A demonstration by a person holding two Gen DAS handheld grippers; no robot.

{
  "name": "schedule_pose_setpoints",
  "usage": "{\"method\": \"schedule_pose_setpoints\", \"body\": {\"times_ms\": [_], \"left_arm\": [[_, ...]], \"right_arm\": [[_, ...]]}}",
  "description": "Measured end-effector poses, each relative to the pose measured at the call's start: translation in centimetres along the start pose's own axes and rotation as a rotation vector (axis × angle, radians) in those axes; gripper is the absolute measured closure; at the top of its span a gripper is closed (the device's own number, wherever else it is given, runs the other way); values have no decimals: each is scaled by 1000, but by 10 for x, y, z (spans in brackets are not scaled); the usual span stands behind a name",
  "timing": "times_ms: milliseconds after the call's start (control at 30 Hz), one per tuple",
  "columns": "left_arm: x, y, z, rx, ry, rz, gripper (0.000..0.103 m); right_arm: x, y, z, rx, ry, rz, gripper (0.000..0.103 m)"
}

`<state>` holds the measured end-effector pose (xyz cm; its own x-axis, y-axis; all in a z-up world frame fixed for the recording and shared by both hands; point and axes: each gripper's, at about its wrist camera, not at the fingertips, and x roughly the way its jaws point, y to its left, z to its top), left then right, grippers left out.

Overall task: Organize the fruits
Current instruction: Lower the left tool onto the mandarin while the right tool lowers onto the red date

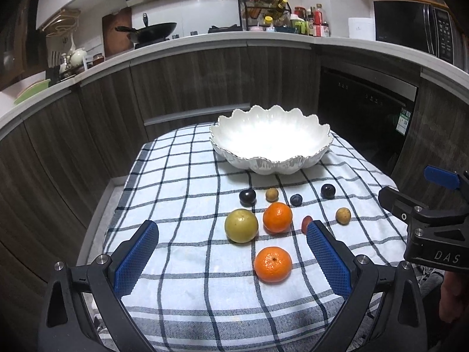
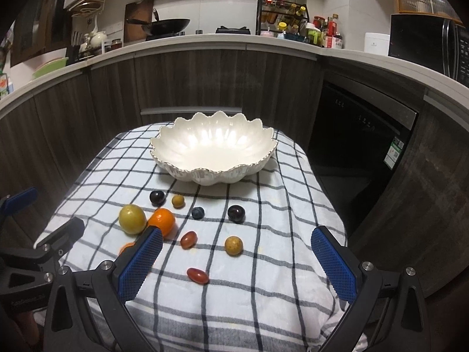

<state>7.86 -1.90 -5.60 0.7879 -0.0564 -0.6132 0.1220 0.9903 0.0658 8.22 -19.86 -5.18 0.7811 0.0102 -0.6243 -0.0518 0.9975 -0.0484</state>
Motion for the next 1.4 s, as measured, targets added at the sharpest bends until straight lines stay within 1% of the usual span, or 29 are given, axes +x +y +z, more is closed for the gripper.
{"method": "schedule_pose_setpoints", "body": {"times_ms": [100,200,367,400,533,700,767,867,933,1000,1100,1233,1400], "left_arm": [[8,-5,-3,28,5,3,0],[18,-10,-8,50,34,-30,0],[31,-13,-14,54,74,-49,1],[33,-13,-16,52,80,-49,1],[40,-14,-19,55,96,-52,2],[47,-20,-23,76,122,-67,4],[51,-22,-25,83,136,-73,6],[57,-25,-28,91,156,-83,9],[60,-27,-30,96,171,-93,10],[63,-29,-32,102,183,-100,14],[69,-32,-35,110,207,-111,18],[76,-34,-39,112,230,-111,19],[81,-37,-42,117,242,-118,20]], "right_arm": [[7,0,-1,-1,7,-6,1],[13,0,-2,-1,12,-13,1],[23,5,-6,-16,25,11,1],[25,5,-6,-17,30,20,2],[33,8,-9,-23,61,47,13],[44,9,-14,-20,104,76,16],[48,11,-16,-21,121,87,19],[54,13,-20,-24,146,104,26],[58,14,-24,-24,167,119,35],[62,15,-26,-27,184,130,38],[68,15,-30,-24,213,142,40],[76,14,-34,-17,250,154,42],[85,16,-39,-20,285,173,43]]}}
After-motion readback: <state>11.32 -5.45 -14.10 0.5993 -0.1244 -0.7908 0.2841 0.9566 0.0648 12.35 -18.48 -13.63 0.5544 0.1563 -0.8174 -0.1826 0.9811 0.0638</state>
